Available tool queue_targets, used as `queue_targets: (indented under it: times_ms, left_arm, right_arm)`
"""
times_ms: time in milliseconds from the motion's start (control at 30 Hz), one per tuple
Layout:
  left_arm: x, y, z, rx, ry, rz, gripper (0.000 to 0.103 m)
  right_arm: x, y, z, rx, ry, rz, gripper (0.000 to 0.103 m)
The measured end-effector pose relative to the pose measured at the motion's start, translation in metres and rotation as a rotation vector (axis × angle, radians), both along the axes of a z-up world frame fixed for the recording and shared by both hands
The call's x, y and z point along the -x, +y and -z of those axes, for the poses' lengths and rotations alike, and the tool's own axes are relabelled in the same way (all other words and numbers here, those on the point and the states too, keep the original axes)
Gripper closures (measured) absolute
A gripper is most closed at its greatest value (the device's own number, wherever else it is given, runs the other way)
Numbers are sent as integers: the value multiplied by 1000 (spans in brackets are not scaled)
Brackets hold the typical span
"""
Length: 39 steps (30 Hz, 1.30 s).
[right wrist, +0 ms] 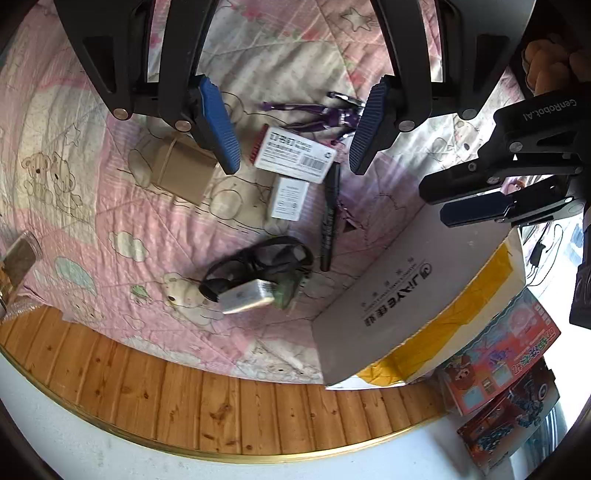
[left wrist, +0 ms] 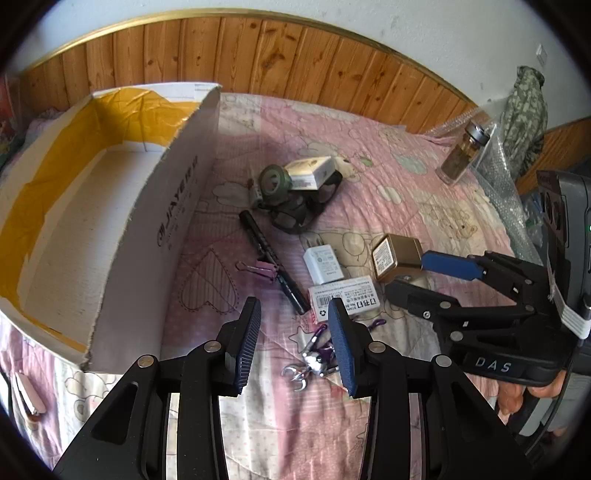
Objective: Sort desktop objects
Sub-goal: 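Grasp the purple action figure with the left tool while the right tool grasps the white staples box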
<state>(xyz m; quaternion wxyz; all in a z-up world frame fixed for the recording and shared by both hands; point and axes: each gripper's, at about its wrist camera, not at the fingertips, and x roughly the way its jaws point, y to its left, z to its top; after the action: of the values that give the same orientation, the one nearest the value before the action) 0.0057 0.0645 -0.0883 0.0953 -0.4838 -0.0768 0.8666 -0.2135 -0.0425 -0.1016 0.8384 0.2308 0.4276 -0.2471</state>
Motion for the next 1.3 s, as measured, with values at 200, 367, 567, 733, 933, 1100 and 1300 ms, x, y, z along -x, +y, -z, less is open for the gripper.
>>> queue_targets:
  times_ms: [200,367,567,733,933,1100,1300]
  left_arm:
    - [3,23,27,19,-77,83,63]
    - [-5,38,48,52,-124,143,63]
    - [-4,44,73,51,-158,160,63]
    - [-1,46,81,25,-139,157,61]
    - [-4,49,77,-28,-138,188,60]
    - [-4,59,78,-15,-130,215,58]
    - [-7,62,80,-22,-115,203,56]
  right_arm:
    - [23,-23,25,-73,-22,21,40]
    - [20,-15,29,-144,-74,-84,40]
    - [-15,-6,49,-73,39,-216,40]
    - [-30,-7,67,-50,82,-301,39]
    - [-26,-16,69,-80,94,-305,73]
    - [-12,-30,66,-135,119,-273,81]
    - [-24,-14,65,-60,53,-349,27]
